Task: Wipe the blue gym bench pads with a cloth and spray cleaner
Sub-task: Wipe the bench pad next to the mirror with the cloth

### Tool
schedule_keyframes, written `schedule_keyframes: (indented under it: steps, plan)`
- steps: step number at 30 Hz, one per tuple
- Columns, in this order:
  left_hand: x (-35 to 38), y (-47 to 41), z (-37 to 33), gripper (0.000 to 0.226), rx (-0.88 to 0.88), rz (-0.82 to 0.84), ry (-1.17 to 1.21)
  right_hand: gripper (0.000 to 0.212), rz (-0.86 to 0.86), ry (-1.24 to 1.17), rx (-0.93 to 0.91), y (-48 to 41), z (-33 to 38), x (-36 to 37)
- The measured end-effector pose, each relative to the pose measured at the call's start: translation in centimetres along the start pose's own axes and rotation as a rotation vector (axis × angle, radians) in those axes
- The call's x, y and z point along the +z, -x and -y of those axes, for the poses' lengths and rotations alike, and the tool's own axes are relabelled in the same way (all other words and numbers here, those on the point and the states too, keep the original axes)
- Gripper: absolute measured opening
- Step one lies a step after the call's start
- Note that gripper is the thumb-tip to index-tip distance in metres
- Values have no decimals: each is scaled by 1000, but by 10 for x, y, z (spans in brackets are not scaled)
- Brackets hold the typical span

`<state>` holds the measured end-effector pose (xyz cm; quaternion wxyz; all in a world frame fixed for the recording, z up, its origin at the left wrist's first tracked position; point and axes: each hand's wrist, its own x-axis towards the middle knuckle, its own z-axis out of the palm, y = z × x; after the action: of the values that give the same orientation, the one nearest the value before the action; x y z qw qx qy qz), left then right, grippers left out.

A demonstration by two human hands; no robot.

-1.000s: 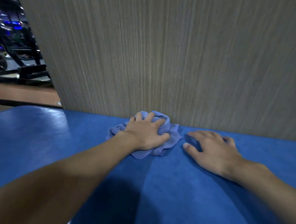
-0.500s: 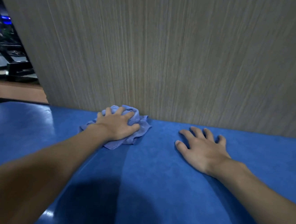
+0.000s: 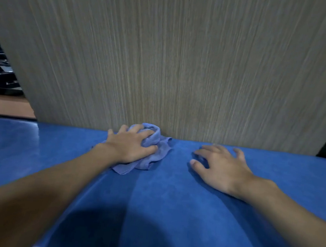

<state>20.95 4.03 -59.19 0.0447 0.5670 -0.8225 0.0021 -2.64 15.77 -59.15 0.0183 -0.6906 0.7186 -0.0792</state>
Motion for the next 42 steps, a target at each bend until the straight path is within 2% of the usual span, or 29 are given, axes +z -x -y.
schedule_keyframes:
  steps: [3,5,8,10,13,17,20,22,24,30,34,39,42]
  plan:
    - [3,-3,-16,46,-12,4,29,54,22,-13,99,13,-28,1]
    - [4,-5,-48,49,49,-8,29,50,16,-75,109,15,-33,5]
    - [7,-4,-100,54,165,-12,35,42,-92,-167,119,10,-37,4]
    - [7,-4,-116,57,182,17,42,42,-161,-212,163,10,-41,-1]
    - [-5,-5,-99,54,197,35,122,40,-255,-80,144,6,-38,-9]
    - [-22,-3,-40,45,168,-127,134,36,-400,-91,31,-13,15,-21]
    - [-19,1,4,46,97,-39,22,50,-294,-80,-35,-35,63,-16]
    - [-13,4,20,47,64,34,39,64,-126,-73,-4,-46,79,-2]
    - [-11,4,25,49,66,62,61,67,-57,-40,26,-53,80,13]
    - [-10,-2,18,50,88,58,57,54,-47,-42,24,-63,62,16]
    - [-7,3,8,52,132,54,36,43,-76,-81,39,-50,19,6]
    - [-9,13,-12,55,259,115,39,44,-64,-76,196,-25,-45,-11]
    - [-8,17,-27,61,271,161,16,45,-84,-67,266,-27,-43,-9]
